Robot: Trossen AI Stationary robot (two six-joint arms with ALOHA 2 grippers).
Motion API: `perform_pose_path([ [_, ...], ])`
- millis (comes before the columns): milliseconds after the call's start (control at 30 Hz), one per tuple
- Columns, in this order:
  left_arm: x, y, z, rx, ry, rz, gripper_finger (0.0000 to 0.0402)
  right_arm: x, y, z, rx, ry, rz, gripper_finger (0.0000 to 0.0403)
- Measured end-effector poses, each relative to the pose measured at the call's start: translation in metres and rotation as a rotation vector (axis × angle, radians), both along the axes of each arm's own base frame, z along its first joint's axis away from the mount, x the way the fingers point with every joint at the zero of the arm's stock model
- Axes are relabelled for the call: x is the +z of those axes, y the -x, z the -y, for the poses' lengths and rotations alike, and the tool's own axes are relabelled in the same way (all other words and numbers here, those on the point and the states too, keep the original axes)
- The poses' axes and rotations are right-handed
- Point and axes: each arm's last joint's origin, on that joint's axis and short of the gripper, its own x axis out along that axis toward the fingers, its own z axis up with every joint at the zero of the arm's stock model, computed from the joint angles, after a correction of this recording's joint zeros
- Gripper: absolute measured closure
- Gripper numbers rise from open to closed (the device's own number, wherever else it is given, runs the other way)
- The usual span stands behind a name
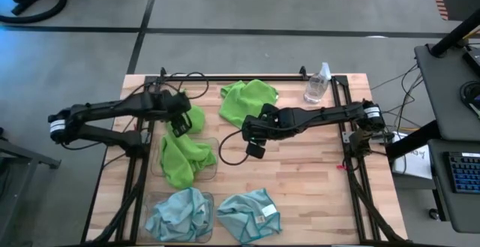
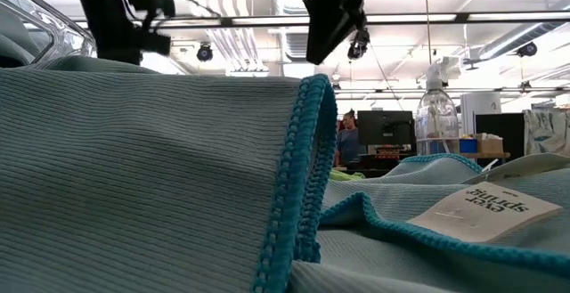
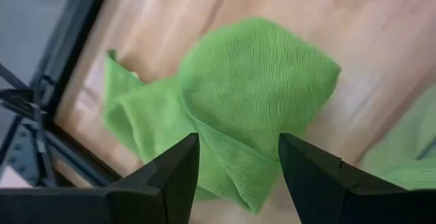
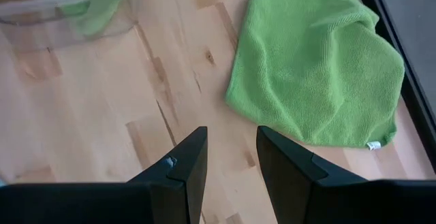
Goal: Sort microfiber towel by color & place in baskets
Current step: Put the left green microfiber cloth into the top transparent bin
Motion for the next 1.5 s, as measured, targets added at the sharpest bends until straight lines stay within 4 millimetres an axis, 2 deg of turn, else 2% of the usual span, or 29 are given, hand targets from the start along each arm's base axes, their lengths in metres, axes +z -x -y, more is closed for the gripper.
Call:
perform_pose_path([
  [200,-0.020,-0.013,-0.017,-0.007,0.028,-0.054,0.0216,-0.018,0.004,0.002,0.027,0.018,-0.072,0.0280],
  [467,-0.027,-0.029,-0.040,-0.048,0.048,-0.093,0.0216,-0.036,0.009,0.009,0.033,0.030,-0.145,0.0280],
  [667,-0.042,-0.023,-0.062,0.002,0.117,-0.128,0.0216,-0.038,0.009,0.012,0.030,0.035,-0.154,0.0280],
  [900,-0.057,-0.024,-0.080,-0.007,0.210,-0.082,0.0216,-0.038,0.009,0.015,0.031,0.037,-0.153,0.0280],
  [1300,-0.100,-0.031,-0.092,-0.003,0.351,-0.206,0.0216,-0.039,0.009,0.015,0.052,0.045,-0.160,0.0280],
  [1500,-0.111,-0.034,-0.094,0.000,0.384,-0.246,0.0222,-0.039,0.009,0.015,0.056,0.047,-0.158,0.0280],
])
